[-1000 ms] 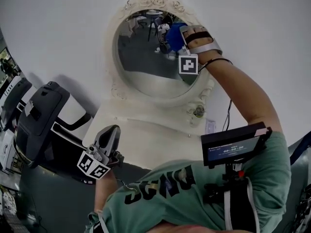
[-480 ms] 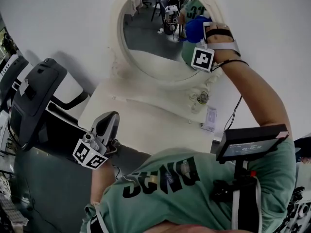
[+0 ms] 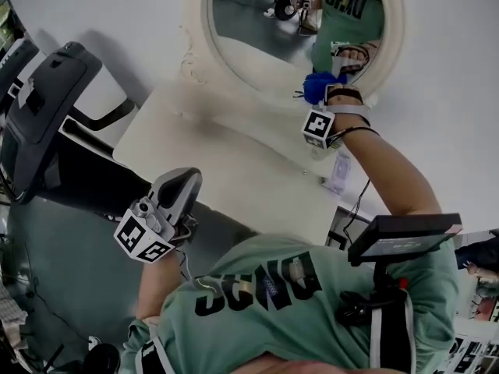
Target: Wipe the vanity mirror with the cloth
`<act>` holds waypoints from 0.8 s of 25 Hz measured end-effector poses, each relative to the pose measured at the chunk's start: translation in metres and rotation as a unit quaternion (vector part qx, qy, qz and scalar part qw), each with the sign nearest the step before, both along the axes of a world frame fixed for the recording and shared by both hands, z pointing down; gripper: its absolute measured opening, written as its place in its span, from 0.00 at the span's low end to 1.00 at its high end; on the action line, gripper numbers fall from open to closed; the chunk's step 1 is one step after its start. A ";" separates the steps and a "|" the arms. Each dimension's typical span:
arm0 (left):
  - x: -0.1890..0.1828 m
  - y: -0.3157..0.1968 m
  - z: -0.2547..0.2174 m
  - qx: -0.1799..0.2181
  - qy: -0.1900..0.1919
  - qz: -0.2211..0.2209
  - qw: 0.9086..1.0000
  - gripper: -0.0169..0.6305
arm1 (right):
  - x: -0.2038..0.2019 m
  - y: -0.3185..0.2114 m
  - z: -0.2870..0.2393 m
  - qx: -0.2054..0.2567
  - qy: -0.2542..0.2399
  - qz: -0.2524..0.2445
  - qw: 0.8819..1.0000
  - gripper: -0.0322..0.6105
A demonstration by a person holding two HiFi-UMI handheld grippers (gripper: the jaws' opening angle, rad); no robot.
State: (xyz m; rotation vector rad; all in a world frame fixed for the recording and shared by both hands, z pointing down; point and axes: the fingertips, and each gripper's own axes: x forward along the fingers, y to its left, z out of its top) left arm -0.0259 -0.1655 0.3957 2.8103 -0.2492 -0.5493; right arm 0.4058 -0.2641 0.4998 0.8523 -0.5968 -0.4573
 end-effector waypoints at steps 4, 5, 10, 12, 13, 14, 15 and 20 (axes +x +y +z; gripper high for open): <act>-0.014 0.007 0.033 -0.045 -0.026 -0.023 0.998 0.04 | -0.037 -0.038 0.093 -0.024 -0.072 -0.015 0.997 0.12; -0.018 0.008 0.040 -0.055 -0.033 -0.030 0.998 0.04 | -0.048 -0.051 0.110 -0.026 -0.082 -0.020 0.996 0.12; -0.027 0.022 0.060 -0.077 -0.059 -0.065 0.993 0.04 | -0.084 -0.098 0.147 -0.026 -0.128 -0.015 0.991 0.12; -0.026 0.030 0.057 -0.073 -0.064 -0.075 0.992 0.04 | -0.087 -0.100 0.147 -0.026 -0.140 -0.028 0.989 0.12; -0.023 0.033 0.053 -0.069 -0.065 -0.078 0.992 0.04 | -0.090 -0.099 0.146 -0.025 -0.153 -0.040 0.987 0.12; -0.019 0.038 0.047 -0.064 -0.066 -0.080 0.993 0.04 | -0.093 -0.094 0.145 -0.024 -0.174 -0.053 0.983 0.12; -0.012 0.044 0.041 -0.059 -0.066 -0.081 0.993 0.04 | -0.099 -0.085 0.141 -0.021 -0.204 -0.066 0.977 0.12; 0.043 0.067 0.001 -0.011 -0.064 -0.070 0.995 0.04 | -0.140 -0.020 0.062 0.052 -0.389 -0.148 0.908 0.12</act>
